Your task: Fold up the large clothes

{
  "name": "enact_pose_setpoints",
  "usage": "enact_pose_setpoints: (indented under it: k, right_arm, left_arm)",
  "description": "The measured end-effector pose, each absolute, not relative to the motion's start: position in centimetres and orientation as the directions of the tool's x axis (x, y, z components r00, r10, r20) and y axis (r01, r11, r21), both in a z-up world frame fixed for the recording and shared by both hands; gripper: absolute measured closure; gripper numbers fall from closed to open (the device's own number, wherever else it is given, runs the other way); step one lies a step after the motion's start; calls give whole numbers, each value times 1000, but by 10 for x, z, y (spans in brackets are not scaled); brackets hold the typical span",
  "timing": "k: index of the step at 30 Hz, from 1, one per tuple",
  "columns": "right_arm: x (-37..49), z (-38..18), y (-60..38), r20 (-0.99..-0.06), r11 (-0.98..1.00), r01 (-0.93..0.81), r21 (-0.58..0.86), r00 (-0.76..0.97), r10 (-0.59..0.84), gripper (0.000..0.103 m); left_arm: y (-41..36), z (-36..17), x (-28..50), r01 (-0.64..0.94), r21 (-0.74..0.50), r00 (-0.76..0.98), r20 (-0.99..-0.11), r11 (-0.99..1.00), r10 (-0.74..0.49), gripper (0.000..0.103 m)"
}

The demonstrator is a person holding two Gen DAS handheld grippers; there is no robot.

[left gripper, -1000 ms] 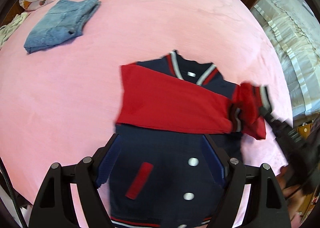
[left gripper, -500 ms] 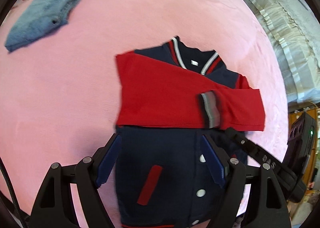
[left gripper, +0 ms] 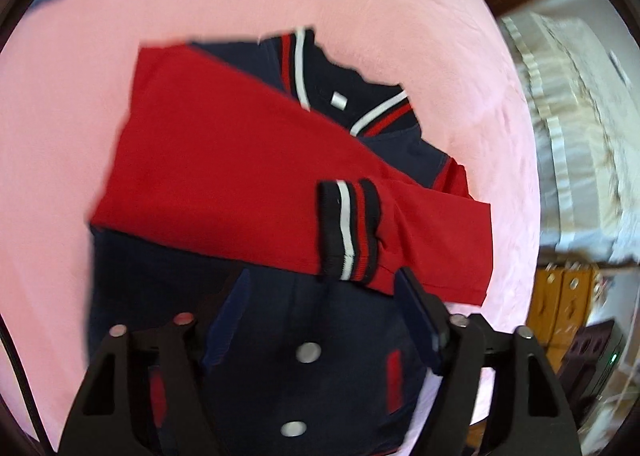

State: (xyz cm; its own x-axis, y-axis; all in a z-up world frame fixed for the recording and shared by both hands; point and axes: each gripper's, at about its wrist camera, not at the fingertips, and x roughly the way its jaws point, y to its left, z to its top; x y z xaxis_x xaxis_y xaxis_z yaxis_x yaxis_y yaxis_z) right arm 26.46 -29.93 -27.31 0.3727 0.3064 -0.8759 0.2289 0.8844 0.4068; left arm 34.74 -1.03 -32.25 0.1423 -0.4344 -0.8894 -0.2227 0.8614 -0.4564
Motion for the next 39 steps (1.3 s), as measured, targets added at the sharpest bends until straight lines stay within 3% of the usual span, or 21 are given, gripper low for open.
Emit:
enact_pose_setpoints:
  k: [7, 14, 22, 26, 31, 39]
  right_arm:
    - [272, -285, -330, -887, 893, 198, 403, 325, 329, 80]
    - [281, -297, -340, -917, 936, 89, 340, 253, 309, 80]
    - [283, -309, -339, -926, 948, -6, 319, 213, 312, 78]
    - [284, -311, -341, -922, 943, -12, 334, 205, 329, 78]
    - [286, -311, -343, -916, 938, -26, 346, 204, 344, 78]
    - [289, -313, -348, -915, 934, -27, 355, 197, 353, 78]
  left_arm:
    - [-18, -357, 334, -457, -468, 132, -877, 757, -462, 51]
    - [-33, -364, 334, -562, -434, 166, -893, 704, -418, 59]
    - [-39, -359, 331, -603, -427, 193, -898, 674, -396, 67]
    - [-35, -354, 331, -615, -399, 178, -910, 680, -374, 76]
    - [-40, -335, 334, -569, -370, 185, -928, 734, -324, 77]
    - [-52, -353, 342, -579, -345, 129, -933, 739, -335, 76]
